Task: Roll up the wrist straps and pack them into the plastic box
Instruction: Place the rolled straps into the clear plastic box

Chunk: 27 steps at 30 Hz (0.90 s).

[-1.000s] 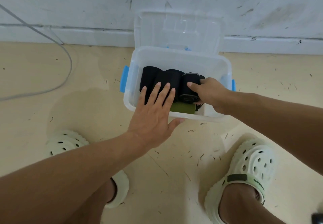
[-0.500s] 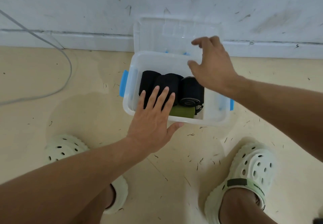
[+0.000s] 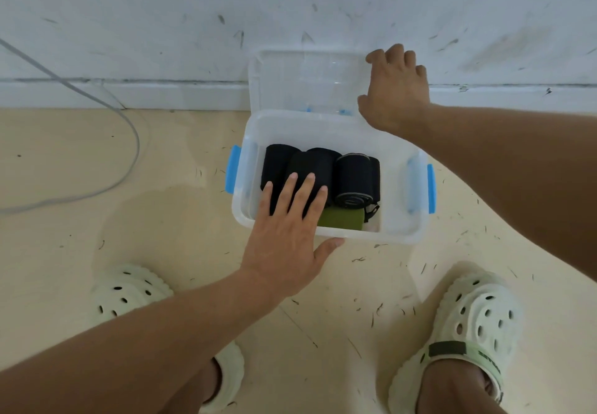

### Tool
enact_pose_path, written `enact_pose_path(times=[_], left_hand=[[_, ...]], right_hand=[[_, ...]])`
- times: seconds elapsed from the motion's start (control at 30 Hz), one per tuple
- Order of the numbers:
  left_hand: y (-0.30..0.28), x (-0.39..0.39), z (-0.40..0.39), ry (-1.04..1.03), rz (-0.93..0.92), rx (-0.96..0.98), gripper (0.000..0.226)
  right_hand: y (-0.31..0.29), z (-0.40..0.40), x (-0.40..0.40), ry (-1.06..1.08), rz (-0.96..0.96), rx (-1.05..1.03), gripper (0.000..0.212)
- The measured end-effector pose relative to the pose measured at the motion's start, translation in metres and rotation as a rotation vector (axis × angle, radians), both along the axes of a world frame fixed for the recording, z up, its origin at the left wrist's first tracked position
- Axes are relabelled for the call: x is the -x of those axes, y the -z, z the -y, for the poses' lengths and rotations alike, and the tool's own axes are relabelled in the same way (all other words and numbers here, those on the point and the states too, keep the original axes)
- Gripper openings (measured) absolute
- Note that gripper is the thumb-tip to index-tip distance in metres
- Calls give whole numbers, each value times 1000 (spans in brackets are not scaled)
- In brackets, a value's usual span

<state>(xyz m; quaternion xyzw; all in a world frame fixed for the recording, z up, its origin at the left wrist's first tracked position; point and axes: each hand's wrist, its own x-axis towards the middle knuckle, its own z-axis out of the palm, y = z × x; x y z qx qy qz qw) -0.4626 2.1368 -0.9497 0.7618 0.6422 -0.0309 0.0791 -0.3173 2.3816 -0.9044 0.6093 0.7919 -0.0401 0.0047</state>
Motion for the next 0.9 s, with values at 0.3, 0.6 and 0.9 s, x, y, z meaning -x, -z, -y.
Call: enact_pose_path(times=[0.3, 0.6, 0.9], left_hand=[[-4, 8, -10, 32, 11, 24, 94], [-10, 7, -19, -2, -2, 127, 104], [-15, 12, -16, -162, 510, -69, 90]], right_hand=[[-4, -12, 4, 13, 21, -150, 60], [-7, -27, 0, -15, 4, -48, 50], [-21, 31, -15, -131, -342, -126, 22]])
